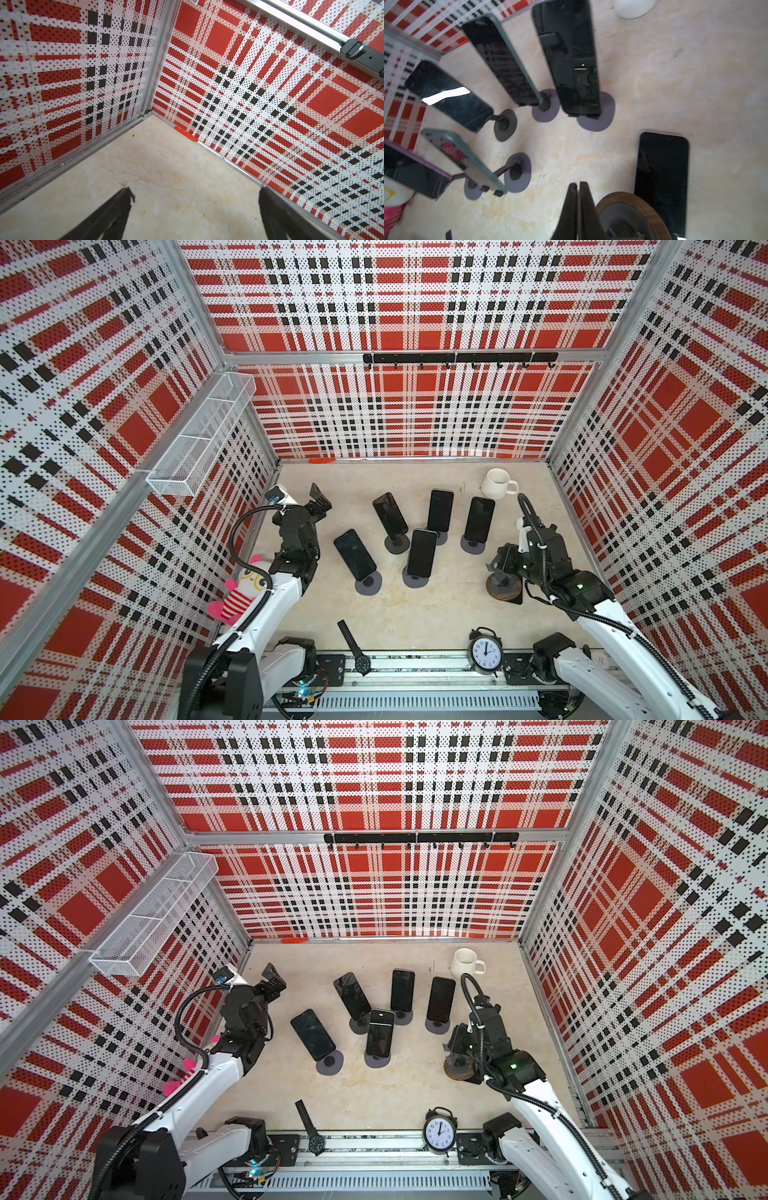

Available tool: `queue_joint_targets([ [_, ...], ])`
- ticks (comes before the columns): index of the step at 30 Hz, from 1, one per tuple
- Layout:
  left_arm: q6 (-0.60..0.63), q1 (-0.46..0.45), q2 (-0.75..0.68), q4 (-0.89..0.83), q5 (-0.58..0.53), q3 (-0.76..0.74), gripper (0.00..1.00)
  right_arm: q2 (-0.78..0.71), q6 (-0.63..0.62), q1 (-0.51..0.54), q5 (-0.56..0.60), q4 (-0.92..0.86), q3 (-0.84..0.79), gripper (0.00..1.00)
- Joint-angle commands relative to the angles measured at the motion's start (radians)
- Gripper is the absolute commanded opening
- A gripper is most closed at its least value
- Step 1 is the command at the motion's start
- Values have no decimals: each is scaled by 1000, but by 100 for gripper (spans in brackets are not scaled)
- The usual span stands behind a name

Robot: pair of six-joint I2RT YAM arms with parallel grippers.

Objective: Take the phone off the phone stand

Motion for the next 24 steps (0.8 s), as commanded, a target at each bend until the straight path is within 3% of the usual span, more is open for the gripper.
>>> queue_joint_targets([
  [1,-12,9,-18,25,-12,-19,98,-31,11,-124,27,-53,41,0],
  [7,-46,0,-48,25,-17,-49,98,-66,22,-360,-77,142,-1,0],
  [11,-37,-15,-55,26,-26,-52,98,25,13,-383,-6,346,-14,0],
  [16,-27,-42,-62,29,-58,-61,98,237,22,-418,-39,648,8,0],
  [24,-10,-67,-85,29,-110,-93,98,524,3,-474,-79,881,147,0],
])
